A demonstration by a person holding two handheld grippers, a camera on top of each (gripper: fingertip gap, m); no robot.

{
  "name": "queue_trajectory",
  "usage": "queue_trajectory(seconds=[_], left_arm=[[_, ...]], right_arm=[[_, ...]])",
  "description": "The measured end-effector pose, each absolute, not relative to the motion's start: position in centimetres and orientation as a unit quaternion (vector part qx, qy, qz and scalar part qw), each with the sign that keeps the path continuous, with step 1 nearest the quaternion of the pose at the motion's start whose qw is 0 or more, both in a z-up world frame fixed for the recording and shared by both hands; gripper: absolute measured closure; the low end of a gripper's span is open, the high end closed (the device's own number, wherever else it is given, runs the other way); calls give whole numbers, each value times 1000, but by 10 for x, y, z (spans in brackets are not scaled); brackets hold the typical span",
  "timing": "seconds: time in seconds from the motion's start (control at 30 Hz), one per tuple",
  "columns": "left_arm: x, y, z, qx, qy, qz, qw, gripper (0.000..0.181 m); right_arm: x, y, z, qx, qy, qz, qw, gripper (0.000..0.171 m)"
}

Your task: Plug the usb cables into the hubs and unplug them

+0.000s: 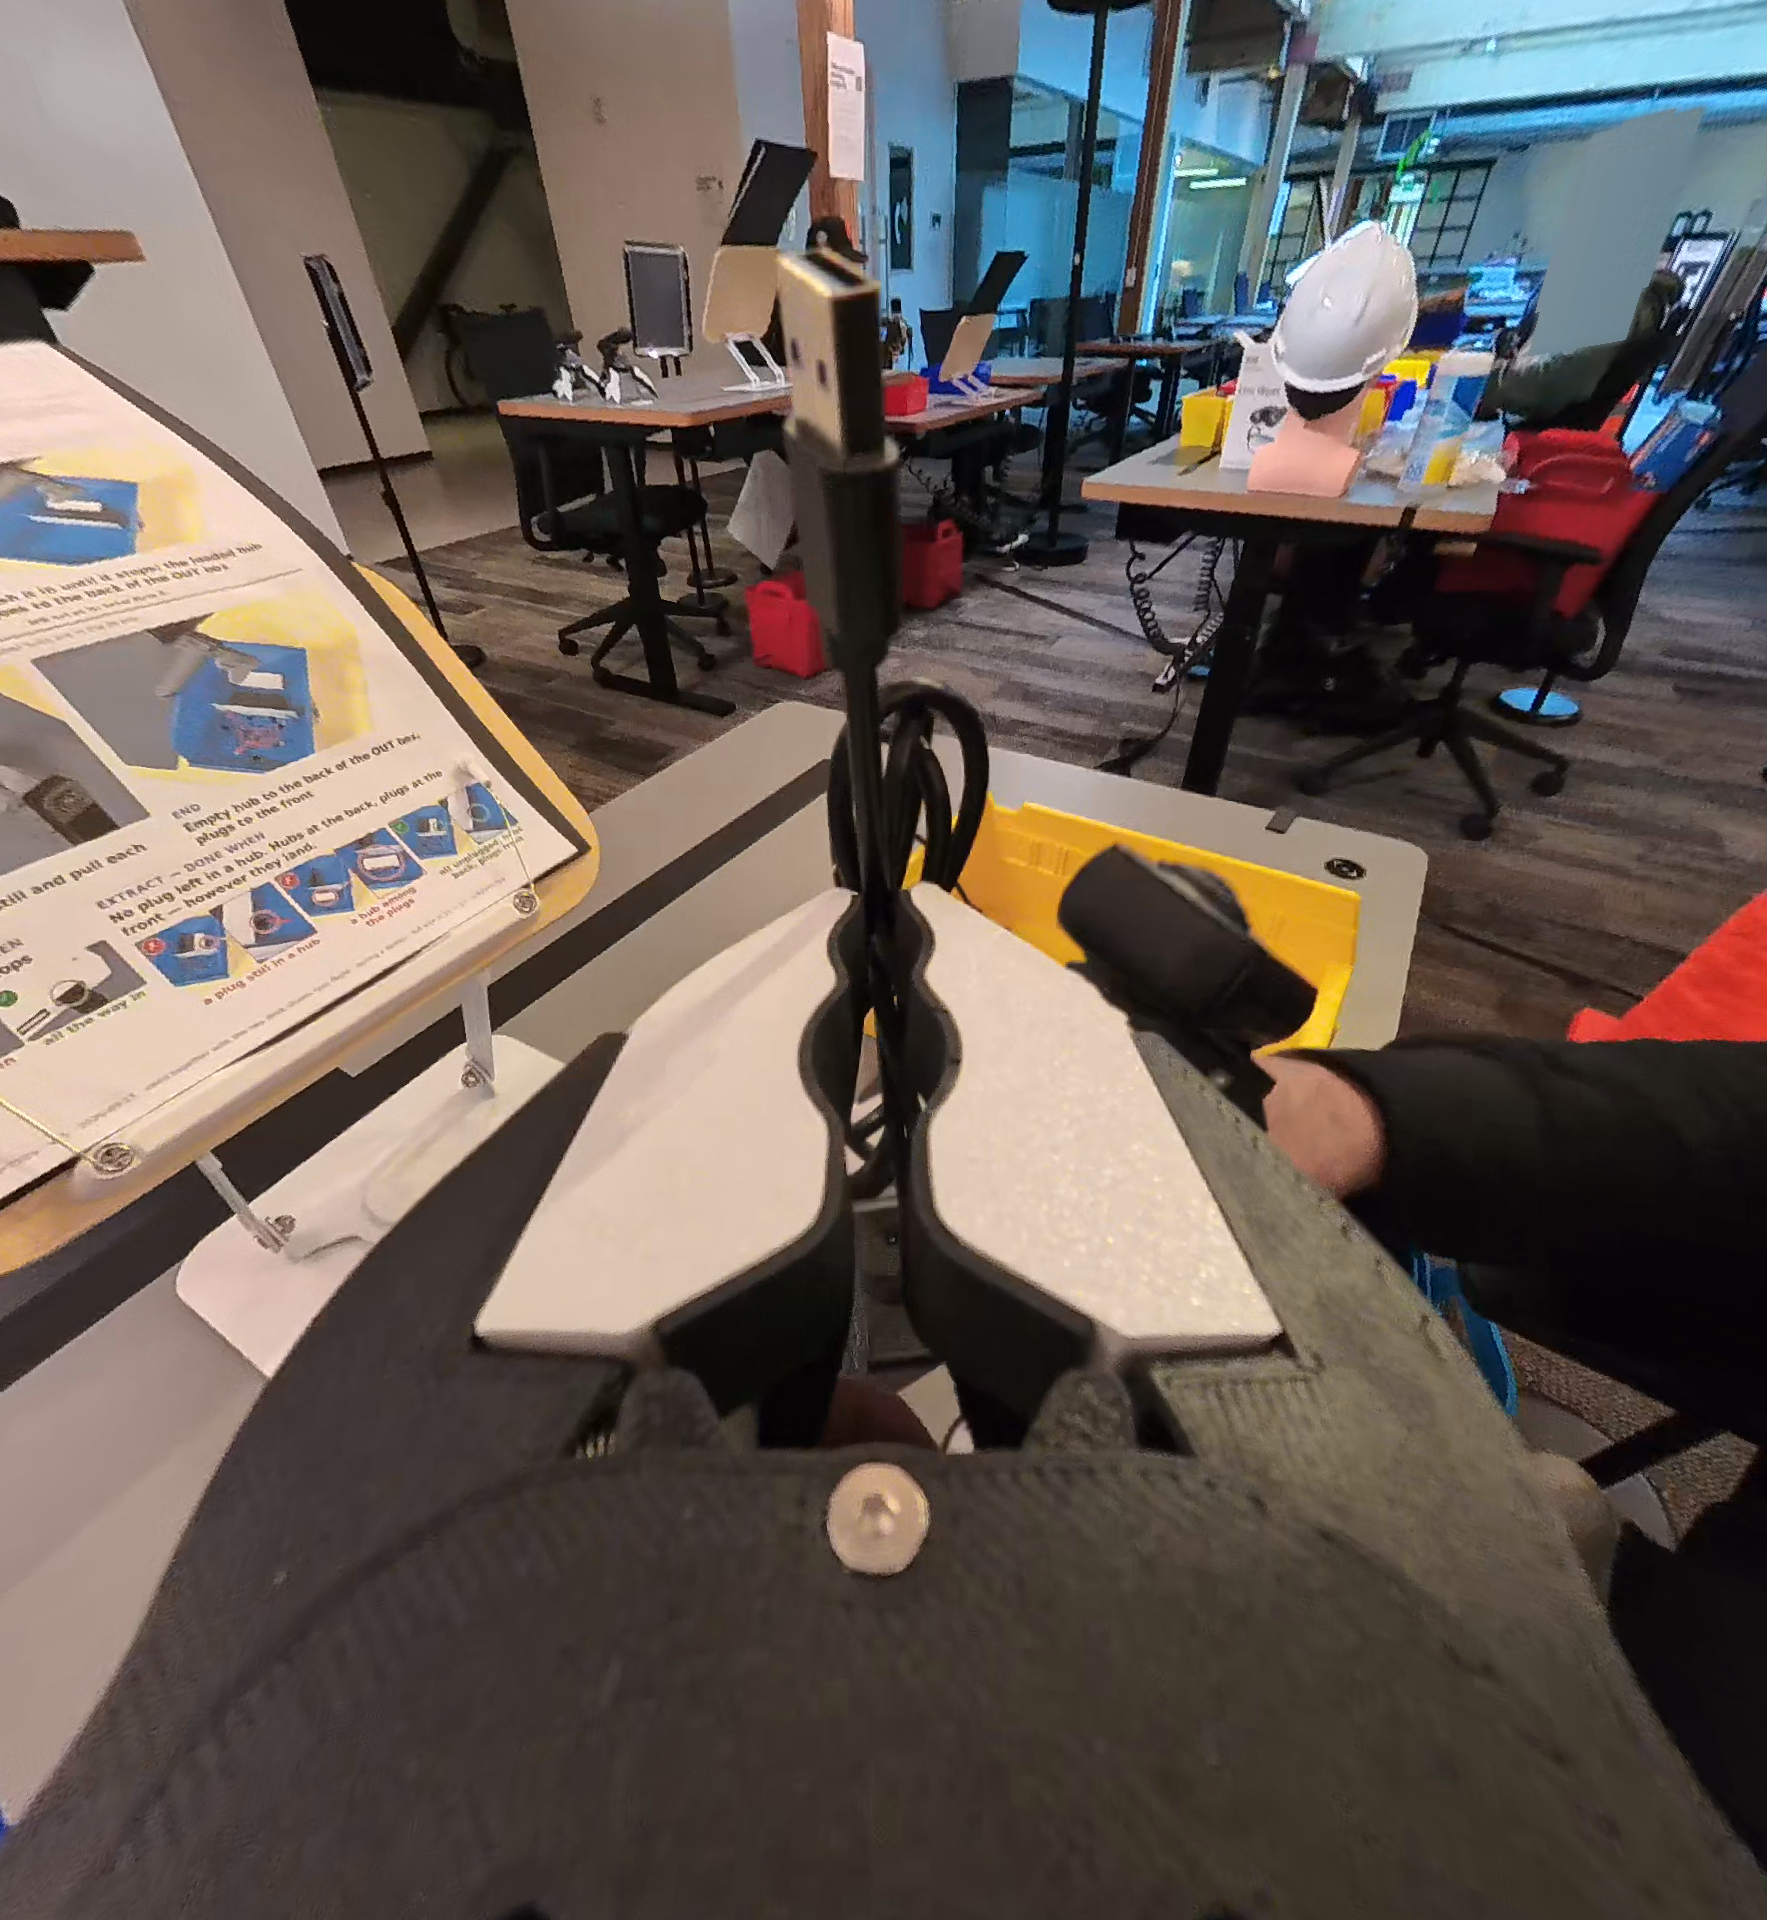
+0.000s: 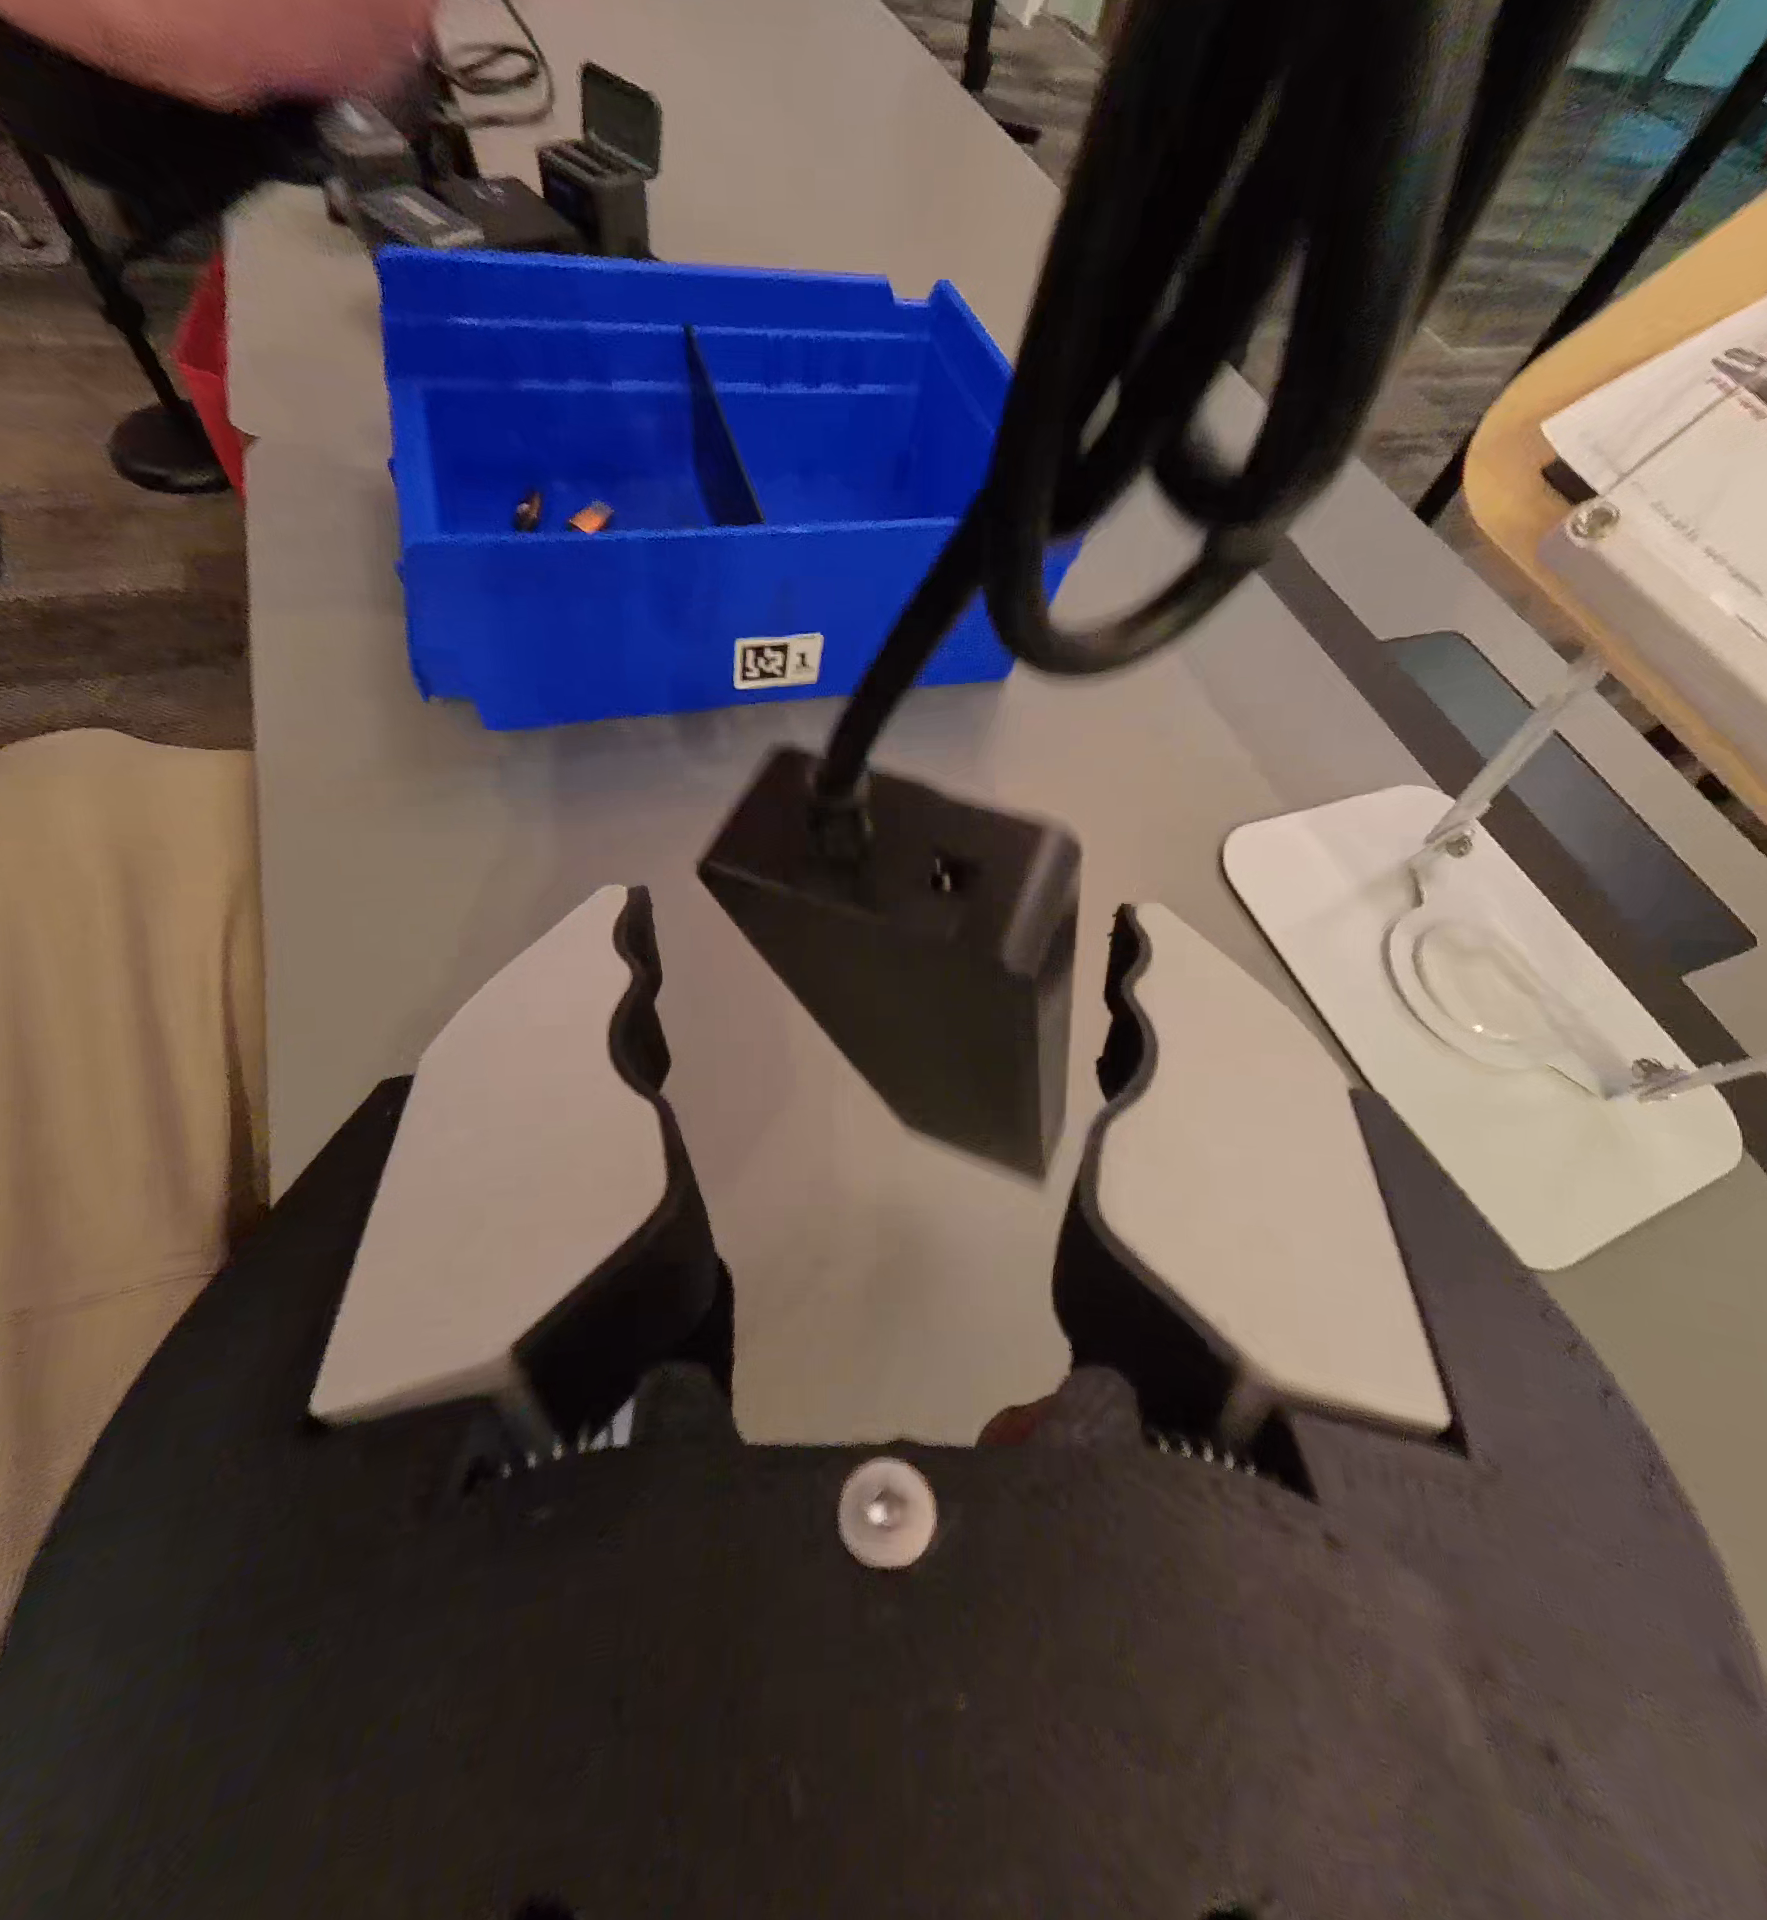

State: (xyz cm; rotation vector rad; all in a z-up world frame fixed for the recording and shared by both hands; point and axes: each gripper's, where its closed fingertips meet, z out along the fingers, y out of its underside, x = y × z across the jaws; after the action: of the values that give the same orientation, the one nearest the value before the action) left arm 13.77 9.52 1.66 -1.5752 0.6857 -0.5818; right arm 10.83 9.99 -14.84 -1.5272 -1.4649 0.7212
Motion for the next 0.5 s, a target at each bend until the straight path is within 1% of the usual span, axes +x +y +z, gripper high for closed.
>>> queue_trajectory(seconds=[0.03, 0.13, 0.23, 0.27, 0.3, 0.37, 0.5], left_arm=[[138, 95, 20, -682, 296, -257, 617, 176], [143, 94, 23, -682, 295, -254, 619, 177], [147, 92, 24, -680, 293, -260, 620, 177], [148, 91, 25, -679, 293, -263, 619, 177], [149, 89, 25, -678, 293, -268, 619, 177], [149, 87, 29, -674, 283, -282, 621, 177], [138, 90, 33, -671, 269, -279, 632, 177]], right_arm=[[108, 102, -152, -621, -586, 288, 434, 89], [96, 99, -155, -628, -567, 304, 438, 88], [84, 99, -159, -630, -554, 291, 460, 93], [81, 98, -159, -628, -551, 293, 464, 96], [80, 100, -158, -626, -546, 297, 472, 104], [81, 103, -154, -620, -532, 308, 487, 107], [83, 90, -148, -582, -555, 342, 486, 107]])
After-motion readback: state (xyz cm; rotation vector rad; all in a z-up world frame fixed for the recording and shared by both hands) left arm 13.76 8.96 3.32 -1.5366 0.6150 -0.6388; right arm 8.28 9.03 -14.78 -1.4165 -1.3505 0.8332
